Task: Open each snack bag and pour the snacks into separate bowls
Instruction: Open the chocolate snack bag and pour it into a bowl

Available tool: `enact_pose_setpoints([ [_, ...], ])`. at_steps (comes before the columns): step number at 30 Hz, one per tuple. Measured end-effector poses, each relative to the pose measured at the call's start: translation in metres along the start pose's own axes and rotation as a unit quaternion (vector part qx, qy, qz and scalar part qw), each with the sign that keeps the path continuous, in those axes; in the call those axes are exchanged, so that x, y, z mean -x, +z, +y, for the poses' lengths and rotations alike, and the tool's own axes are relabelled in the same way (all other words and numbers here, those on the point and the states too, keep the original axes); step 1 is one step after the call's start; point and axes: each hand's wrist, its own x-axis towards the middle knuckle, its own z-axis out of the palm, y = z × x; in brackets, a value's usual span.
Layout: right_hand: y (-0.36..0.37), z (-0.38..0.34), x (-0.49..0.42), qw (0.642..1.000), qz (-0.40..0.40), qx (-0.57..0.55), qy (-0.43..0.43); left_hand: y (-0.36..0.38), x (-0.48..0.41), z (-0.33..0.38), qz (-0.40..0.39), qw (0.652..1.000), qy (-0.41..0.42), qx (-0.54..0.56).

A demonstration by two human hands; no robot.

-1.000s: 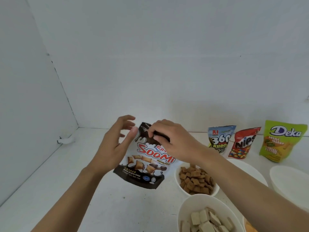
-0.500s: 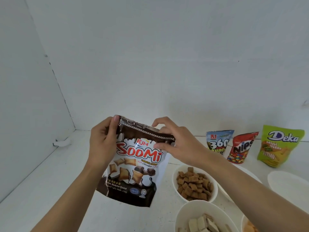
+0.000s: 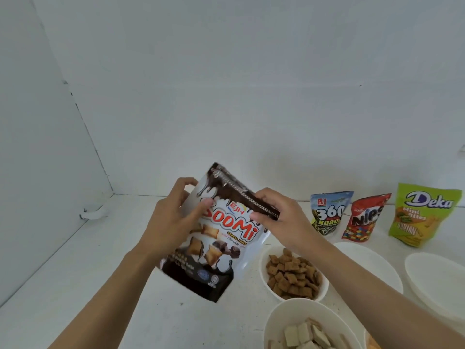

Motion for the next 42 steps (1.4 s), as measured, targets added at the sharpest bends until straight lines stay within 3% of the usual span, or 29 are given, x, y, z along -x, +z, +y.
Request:
enact_pose_setpoints([
  [6,-0.01,0.033,0.015,0.986,0.132,-0.069,0.08,0.015,0.018,-0.051,0.067,0.993,-0.087,-0.034],
  [8,-0.011,0.041,0.019,0.979,0.156,-0.078,0.104,0.022,0.022,-0.055,0.06,0.987,-0.146,0.043],
  [11,-0.011,0.046,0.022,0.97,0.18,-0.099,0.129,0.041,0.032,-0.054,0.059,0.923,-0.255,0.282],
  [14,-0.004,0.052,0.027,0.959,0.195,-0.132,0.155,0.077,0.051,-0.048,0.071,0.843,-0.31,0.434],
  [16,0.005,0.057,0.034,0.953,0.2,-0.15,0.173,0.103,0.059,-0.041,0.091,0.82,-0.314,0.47],
  [19,0.013,0.059,0.041,0.94,0.221,-0.175,0.193,0.122,0.056,-0.031,0.145,0.833,-0.27,0.46],
  [24,0.015,0.062,0.05,0.914,0.206,-0.253,0.241,0.118,0.031,-0.031,0.208,0.826,-0.224,0.473],
  [32,0.012,0.063,0.056,0.904,0.185,-0.266,0.278,0.136,0.03,-0.029,0.13,0.888,-0.178,0.403],
  [36,-0.012,0.072,0.054,0.883,0.218,-0.299,0.288,0.135,0.019,-0.034,0.125,0.908,-0.178,0.357],
  [42,-0.024,0.087,0.055,0.874,0.272,-0.242,0.321,0.134,0.011,-0.036,0.096,0.927,-0.155,0.328],
])
